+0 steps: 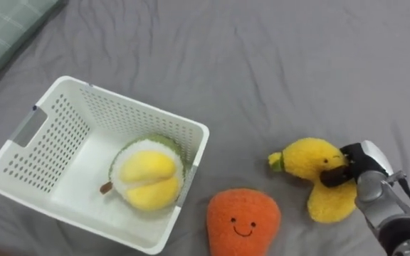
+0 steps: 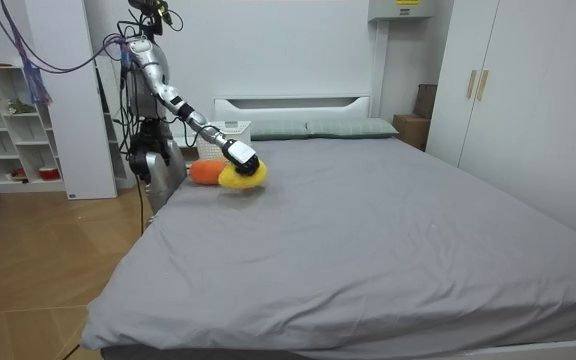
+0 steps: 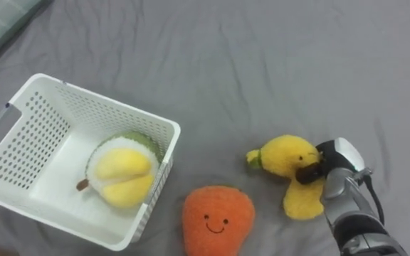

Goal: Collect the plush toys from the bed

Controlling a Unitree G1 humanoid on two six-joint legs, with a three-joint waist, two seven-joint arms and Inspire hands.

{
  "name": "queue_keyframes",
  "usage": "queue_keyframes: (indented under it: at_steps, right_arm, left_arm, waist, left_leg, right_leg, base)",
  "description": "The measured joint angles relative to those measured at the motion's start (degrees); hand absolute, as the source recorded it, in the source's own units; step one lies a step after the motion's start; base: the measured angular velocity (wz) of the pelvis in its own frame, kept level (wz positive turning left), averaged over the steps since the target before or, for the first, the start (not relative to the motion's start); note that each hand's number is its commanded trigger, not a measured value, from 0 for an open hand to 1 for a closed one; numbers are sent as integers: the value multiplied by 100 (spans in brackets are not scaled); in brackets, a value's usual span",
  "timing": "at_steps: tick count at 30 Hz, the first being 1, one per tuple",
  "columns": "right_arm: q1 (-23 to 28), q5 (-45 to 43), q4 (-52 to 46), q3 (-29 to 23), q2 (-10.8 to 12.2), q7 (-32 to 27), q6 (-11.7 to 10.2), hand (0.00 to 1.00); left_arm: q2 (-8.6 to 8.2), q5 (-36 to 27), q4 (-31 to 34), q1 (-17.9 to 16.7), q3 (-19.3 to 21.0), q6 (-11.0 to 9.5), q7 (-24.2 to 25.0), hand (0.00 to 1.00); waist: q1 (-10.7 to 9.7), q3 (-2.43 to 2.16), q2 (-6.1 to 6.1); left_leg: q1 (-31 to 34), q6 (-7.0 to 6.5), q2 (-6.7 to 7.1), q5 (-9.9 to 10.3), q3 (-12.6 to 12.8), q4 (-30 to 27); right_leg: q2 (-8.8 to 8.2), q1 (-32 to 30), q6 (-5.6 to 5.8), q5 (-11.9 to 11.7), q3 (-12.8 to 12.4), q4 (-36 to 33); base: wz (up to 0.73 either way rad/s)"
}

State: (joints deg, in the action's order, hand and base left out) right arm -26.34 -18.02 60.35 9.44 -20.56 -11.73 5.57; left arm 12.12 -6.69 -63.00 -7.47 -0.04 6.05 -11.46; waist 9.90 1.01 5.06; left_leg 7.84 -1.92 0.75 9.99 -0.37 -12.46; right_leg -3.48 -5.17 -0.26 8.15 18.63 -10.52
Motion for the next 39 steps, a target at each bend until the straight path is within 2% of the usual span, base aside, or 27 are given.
queue_keyframes:
  at_steps: [2, 4, 8, 11, 12, 13, 16, 19, 26, 36, 39]
  right_arm:
    - [107, -2, -318, -3, -4, 3, 1, 100]
    - [265, -31, -913, -68, -5, 23, 34, 100]
    - [415, -316, -1808, -279, -5, 60, 128, 100]
    - [588, -435, -2587, -456, -3, 67, 153, 100]
    - [633, -451, -2812, -462, -3, 68, 156, 100]
    - [644, -449, -2981, -462, -2, 71, 156, 100]
    - [701, -449, -3385, -467, -3, 135, 175, 100]
    - [779, -449, -3871, -472, -2, 303, 182, 100]
    - [778, -414, -4115, -477, -2, 494, 200, 100]
    - [781, -430, -4188, -476, 38, 696, 205, 100]
    - [843, -481, -4523, -476, 63, 695, 266, 100]
  left_arm:
    - [17, 0, -11, -5, 22, -17, -3, 0]
    - [7, 3, -10, -8, 238, -18, -7, 0]
    - [4, 3, 48, -72, 538, -1, -26, 0]
    - [-9, -1, 78, -31, 661, 3, -25, 0]
    - [-15, 0, 77, -18, 659, 4, -25, 0]
    - [-36, -1, 66, 13, 659, 7, -22, 0]
    - [-124, 14, 73, 46, 659, -2, 12, 0]
    - [-197, 16, 129, 47, 665, -3, 108, 0]
    - [-219, 12, 129, 6, 665, 8, 216, 0]
    - [-221, 14, 139, -160, 666, 9, 320, 0]
    - [-221, 109, 141, -177, 664, 12, 325, 0]
  waist:
    - [-13, -14, 38]
    - [-18, -56, 89]
    - [-112, -80, 78]
    - [-189, -80, 22]
    - [-193, -92, -14]
    - [-223, -84, -64]
    - [-239, -109, -157]
    - [-264, -114, -172]
    - [-232, -105, -115]
    - [-206, -100, -124]
    - [-194, -94, -134]
  left_leg:
    - [-161, -5, -4, -3, 22, 80]
    - [-258, -6, -9, -5, 110, 122]
    - [-496, -11, -9, -5, 203, 209]
    - [-727, -13, -7, -5, 198, 278]
    - [-792, -14, -7, -4, 204, 294]
    - [-853, -15, -6, -4, 208, 307]
    - [-913, -17, -9, -7, 222, 319]
    - [-966, -15, -12, -8, 223, 325]
    - [-1093, -17, -4, -7, 228, 349]
    - [-1208, -18, -7, -7, 280, 380]
    - [-1196, -20, -6, -5, 281, 382]
  right_leg:
    - [6, 105, 7, 4, -59, -1]
    - [23, 146, 10, 7, -136, -9]
    - [51, 324, 10, 7, -244, -1]
    - [62, 512, 20, 1, -276, 46]
    - [63, 581, 23, 0, -277, 69]
    - [61, 637, 24, 0, -281, 70]
    - [48, 682, 25, 1, -289, 65]
    - [54, 735, 27, 4, -305, 65]
    - [63, 846, 37, 10, -311, 69]
    - [71, 927, 41, 12, -415, 69]
    - [71, 926, 41, 12, -419, 72]
  base:
    - [-13]
    - [-19]
    - [-12]
    - [-5]
    - [-3]
    - [0]
    - [-3]
    - [0]
    - [0]
    - [-3]
    - [0]
